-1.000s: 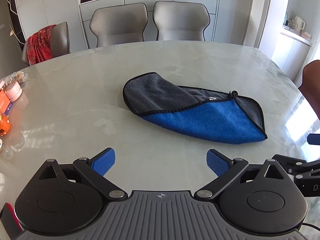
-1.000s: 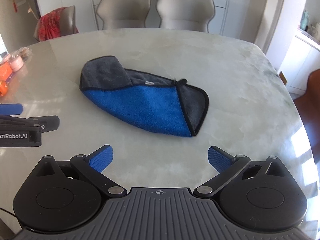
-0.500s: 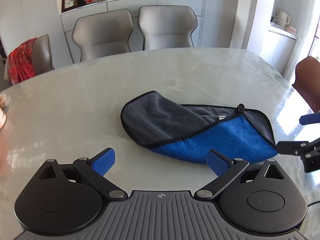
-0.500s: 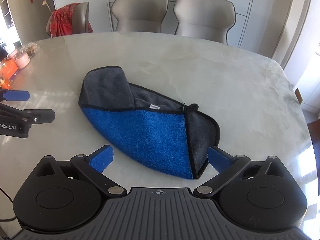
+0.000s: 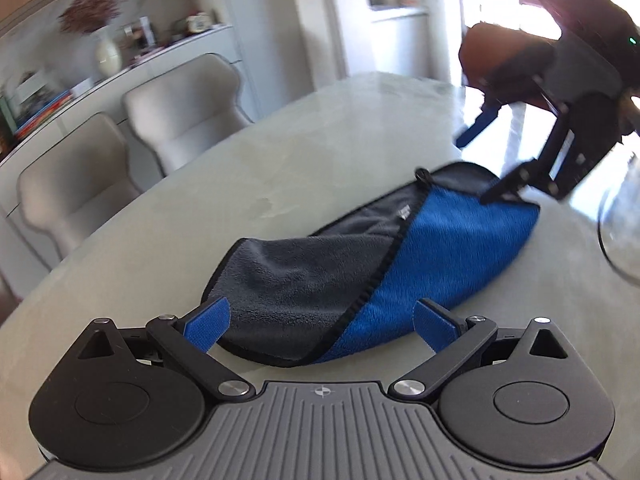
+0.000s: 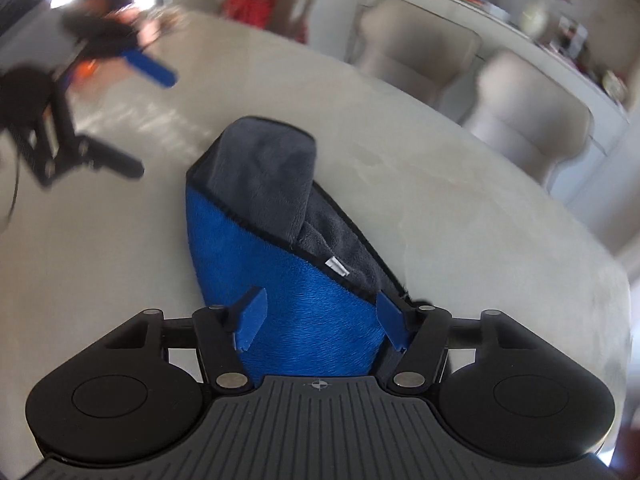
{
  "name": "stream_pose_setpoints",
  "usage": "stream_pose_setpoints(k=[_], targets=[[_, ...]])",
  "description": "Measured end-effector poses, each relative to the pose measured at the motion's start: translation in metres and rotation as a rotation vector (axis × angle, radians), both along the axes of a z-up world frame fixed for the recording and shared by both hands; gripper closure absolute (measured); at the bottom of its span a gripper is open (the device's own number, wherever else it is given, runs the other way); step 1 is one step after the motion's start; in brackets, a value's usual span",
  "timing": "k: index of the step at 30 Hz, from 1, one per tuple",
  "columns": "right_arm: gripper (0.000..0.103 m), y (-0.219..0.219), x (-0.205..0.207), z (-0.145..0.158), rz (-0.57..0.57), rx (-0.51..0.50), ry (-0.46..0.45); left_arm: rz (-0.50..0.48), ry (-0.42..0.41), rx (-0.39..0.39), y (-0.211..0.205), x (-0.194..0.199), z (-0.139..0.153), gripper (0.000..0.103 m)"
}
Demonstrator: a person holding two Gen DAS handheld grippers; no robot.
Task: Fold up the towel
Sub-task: 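Grasp one towel corner with the right gripper while the left gripper grasps another corner, then lift the towel by its corners with both grippers, letting it hang open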
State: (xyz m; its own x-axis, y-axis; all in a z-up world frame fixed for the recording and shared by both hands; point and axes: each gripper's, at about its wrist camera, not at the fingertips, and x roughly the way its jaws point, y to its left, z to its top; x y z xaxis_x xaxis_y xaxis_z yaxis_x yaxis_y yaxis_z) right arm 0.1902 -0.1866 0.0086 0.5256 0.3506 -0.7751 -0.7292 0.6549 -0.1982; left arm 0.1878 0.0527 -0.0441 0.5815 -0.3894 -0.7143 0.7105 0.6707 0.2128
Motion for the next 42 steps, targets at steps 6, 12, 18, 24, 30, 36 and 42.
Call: stream_pose_setpoints(k=[6, 12, 18, 24, 30, 36, 42], targets=[[0.053, -0.008, 0.037, -0.014, 0.11, 0.038, 0.108, -0.112, 0.076, 0.061, 0.0, 0.027, -0.023, 0.005], [0.061, -0.002, 0.07, -0.027, 0.232, 0.056, 0.201, -0.215, 0.15, 0.122, 0.0, 0.041, -0.038, 0.009], [0.061, -0.002, 0.086, -0.038, 0.362, 0.017, 0.254, -0.304, 0.207, 0.161, 0.005, 0.054, -0.044, 0.009], [0.06, -0.003, 0.103, -0.048, 0.408, -0.02, 0.339, -0.329, 0.198, 0.203, 0.011, 0.066, -0.045, 0.014], [0.061, 0.002, 0.106, -0.052, 0.444, -0.041, 0.38, -0.362, 0.193, 0.237, 0.008, 0.071, -0.048, 0.017], [0.094, -0.002, 0.103, -0.05, 0.383, -0.01, 0.474, -0.399, 0.189, 0.272, 0.004, 0.066, -0.058, 0.018], [0.095, -0.01, 0.07, -0.024, 0.373, 0.014, 0.417, -0.445, 0.161, 0.321, 0.001, 0.066, -0.064, 0.022]])
